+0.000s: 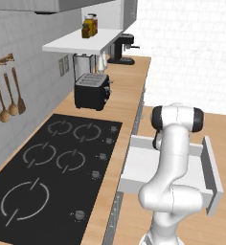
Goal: Take a straw from the drawer in front and place it inside the glass cup on the dining counter.
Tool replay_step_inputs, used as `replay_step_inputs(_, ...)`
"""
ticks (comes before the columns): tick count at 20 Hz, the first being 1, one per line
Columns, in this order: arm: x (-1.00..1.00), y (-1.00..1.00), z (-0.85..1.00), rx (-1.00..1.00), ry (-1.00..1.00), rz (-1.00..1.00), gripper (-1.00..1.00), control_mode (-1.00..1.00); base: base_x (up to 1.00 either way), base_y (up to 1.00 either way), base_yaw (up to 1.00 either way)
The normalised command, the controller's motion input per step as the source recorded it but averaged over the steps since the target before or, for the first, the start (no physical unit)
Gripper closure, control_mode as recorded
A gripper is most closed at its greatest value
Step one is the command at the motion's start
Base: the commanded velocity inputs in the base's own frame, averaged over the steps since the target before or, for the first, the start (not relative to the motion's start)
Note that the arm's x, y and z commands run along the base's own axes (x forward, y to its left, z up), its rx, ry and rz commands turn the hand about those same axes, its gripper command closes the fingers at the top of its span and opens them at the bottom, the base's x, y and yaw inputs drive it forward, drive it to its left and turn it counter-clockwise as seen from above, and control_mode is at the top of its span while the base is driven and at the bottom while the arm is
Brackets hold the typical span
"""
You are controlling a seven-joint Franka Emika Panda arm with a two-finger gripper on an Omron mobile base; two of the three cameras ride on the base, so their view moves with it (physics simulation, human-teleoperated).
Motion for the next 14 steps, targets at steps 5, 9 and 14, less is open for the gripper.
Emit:
replay_step_inputs(5, -0.26, 0.01, 0.62, -0.02, -0.09, 0.00, 1.00, -1.00, 0.00, 0.00, 0.00)
replay_step_inputs(9, -0.41, 0.01, 0.94, -0.06, -0.13, 0.00, 1.00, -1.00, 0.00, 0.00, 0.00)
replay_step_inputs(14, -0.37, 0.00, 1.00, -0.04, -0.15, 0.00, 1.00, -1.00, 0.00, 0.00, 0.00)
